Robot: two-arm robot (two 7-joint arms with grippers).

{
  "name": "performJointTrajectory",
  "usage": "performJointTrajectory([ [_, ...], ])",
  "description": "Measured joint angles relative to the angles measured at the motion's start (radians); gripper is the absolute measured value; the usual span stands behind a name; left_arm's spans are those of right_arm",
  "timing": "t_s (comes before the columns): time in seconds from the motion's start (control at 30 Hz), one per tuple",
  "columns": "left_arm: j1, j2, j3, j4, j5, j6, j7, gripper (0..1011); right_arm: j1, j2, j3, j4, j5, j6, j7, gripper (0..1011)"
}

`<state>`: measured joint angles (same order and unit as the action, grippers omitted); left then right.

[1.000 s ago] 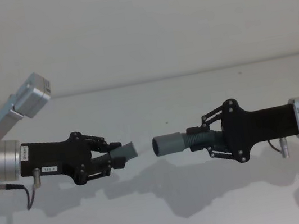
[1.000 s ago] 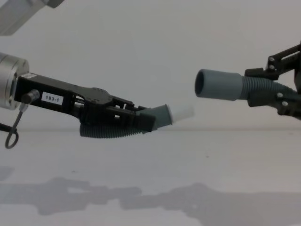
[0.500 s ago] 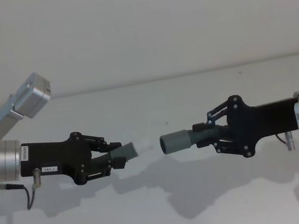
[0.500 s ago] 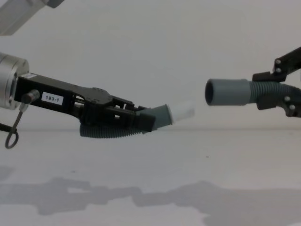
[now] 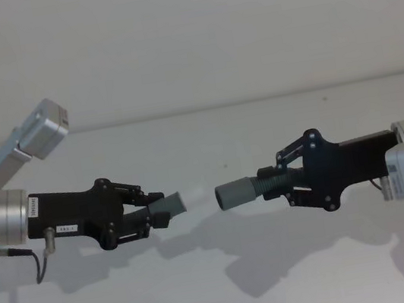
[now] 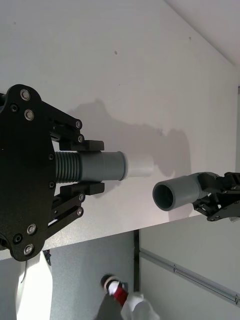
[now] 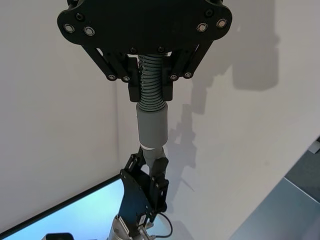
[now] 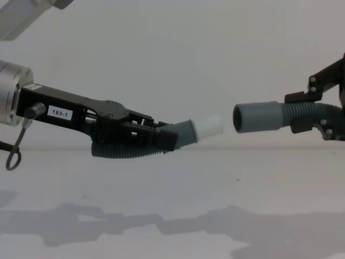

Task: Use both hands to pick up one end of the pipe from the table, align the ends, and insert them.

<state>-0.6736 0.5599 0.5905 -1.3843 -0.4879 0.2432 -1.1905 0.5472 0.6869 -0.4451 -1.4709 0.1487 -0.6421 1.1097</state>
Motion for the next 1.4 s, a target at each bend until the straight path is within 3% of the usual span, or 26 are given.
performJointTrajectory([
  [0.5, 0.0, 0.0, 0.0, 0.0, 0.0, 0.0, 0.0, 327, 0.023, -0.017, -0.001, 0.037, -0.031, -0.013, -0.04, 226],
  [1.4, 0.0, 0.0, 0.0, 0.0, 0.0, 0.0, 0.0, 327, 0.055, -0.028, -0.041, 0.076, -0.019, -0.027, -0.031, 226],
])
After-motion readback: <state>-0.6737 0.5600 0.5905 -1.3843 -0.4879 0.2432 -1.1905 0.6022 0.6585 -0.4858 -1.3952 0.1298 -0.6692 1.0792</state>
